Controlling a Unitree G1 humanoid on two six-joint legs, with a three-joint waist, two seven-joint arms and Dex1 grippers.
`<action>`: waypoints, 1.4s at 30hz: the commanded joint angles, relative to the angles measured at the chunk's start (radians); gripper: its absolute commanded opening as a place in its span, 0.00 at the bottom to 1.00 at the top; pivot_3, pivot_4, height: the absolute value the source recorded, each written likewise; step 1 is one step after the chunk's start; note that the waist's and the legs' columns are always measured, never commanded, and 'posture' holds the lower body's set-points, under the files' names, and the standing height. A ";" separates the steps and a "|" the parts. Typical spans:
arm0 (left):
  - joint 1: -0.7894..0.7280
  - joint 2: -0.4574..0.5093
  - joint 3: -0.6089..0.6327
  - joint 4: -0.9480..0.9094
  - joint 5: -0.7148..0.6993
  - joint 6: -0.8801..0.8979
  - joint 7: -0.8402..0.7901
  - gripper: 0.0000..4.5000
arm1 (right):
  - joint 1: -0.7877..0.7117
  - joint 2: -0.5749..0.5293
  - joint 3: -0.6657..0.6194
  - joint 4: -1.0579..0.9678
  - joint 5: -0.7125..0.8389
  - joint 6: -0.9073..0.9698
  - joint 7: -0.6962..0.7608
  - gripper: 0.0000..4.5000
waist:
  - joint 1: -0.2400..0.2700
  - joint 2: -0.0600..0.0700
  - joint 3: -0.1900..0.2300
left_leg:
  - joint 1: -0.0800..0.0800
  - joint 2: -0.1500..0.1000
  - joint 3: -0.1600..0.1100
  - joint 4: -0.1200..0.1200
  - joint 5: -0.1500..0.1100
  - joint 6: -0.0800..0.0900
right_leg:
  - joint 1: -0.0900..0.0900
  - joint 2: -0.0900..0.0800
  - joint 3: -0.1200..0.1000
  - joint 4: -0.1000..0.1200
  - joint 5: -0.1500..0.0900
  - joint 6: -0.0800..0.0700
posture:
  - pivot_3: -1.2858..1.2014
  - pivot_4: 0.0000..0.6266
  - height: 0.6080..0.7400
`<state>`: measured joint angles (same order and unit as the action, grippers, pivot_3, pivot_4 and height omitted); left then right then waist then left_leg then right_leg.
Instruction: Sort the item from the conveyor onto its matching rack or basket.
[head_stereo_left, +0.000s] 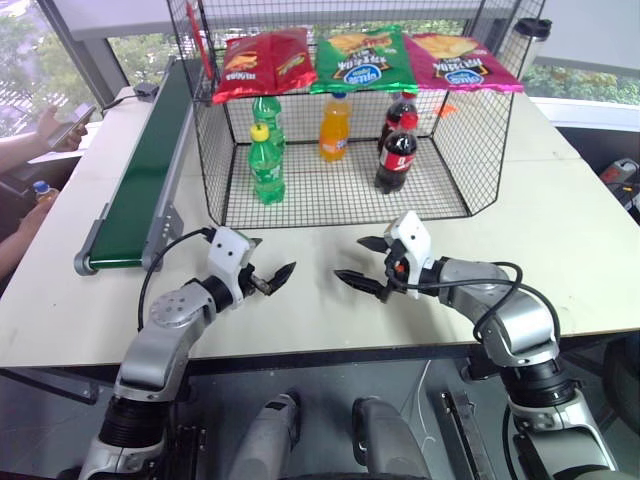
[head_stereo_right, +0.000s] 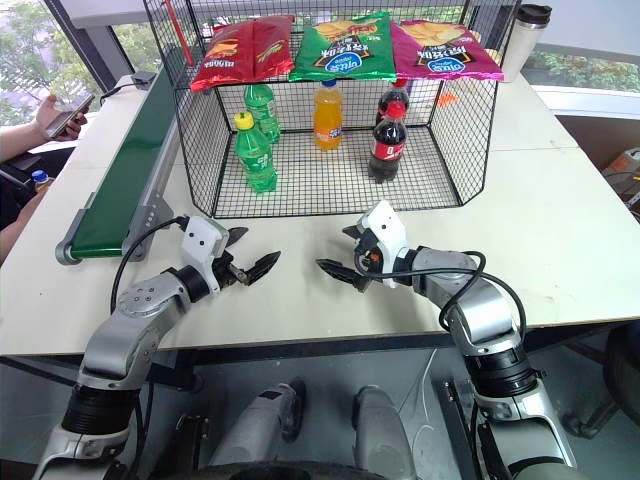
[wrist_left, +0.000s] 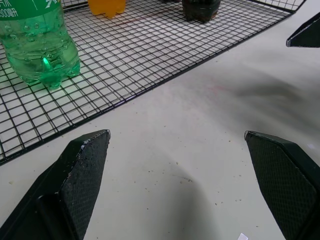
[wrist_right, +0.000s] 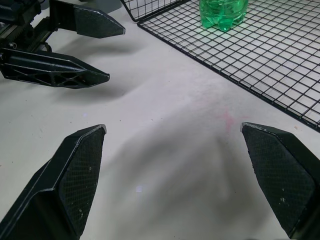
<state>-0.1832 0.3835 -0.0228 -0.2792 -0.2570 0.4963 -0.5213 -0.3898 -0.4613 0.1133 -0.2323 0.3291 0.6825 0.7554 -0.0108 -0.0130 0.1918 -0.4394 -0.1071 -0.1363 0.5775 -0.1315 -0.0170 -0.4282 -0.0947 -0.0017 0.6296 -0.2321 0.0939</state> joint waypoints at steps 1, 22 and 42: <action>-0.006 0.006 0.009 -0.030 -0.006 -0.014 -0.001 1.00 | -0.002 -0.013 -0.003 -0.048 0.015 -0.008 0.007 0.99 | 0.000 0.000 0.000 | 0.000 0.000 0.000 0.000 0.000 0.000 | 0.000 0.000 0.000 0.000 0.000 0.000 | 0.52 0.24 0.99; -0.004 0.007 0.008 -0.031 -0.004 -0.013 0.002 1.00 | 0.000 -0.024 0.002 -0.054 0.028 -0.004 0.018 0.99 | 0.000 0.000 0.000 | 0.000 0.000 0.000 0.000 0.000 0.000 | 0.000 0.000 0.000 0.000 0.000 0.000 | 0.52 0.24 0.99; -0.004 0.007 0.005 -0.030 0.000 -0.013 0.000 1.00 | -0.003 -0.024 0.004 -0.050 0.021 -0.009 0.015 0.99 | 0.000 0.000 0.000 | 0.000 0.000 0.000 0.000 0.000 0.000 | 0.000 0.000 0.000 0.000 0.000 0.000 | 0.52 0.24 0.99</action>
<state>-0.1829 0.3848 -0.0229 -0.2792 -0.2526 0.4959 -0.5203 -0.3891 -0.4814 0.1155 -0.2412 0.3404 0.6833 0.7713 -0.0107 -0.0130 0.1918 -0.4395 -0.1071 -0.1363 0.5775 -0.1316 -0.0169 -0.4282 -0.0948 -0.0018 0.6294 -0.2322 0.0939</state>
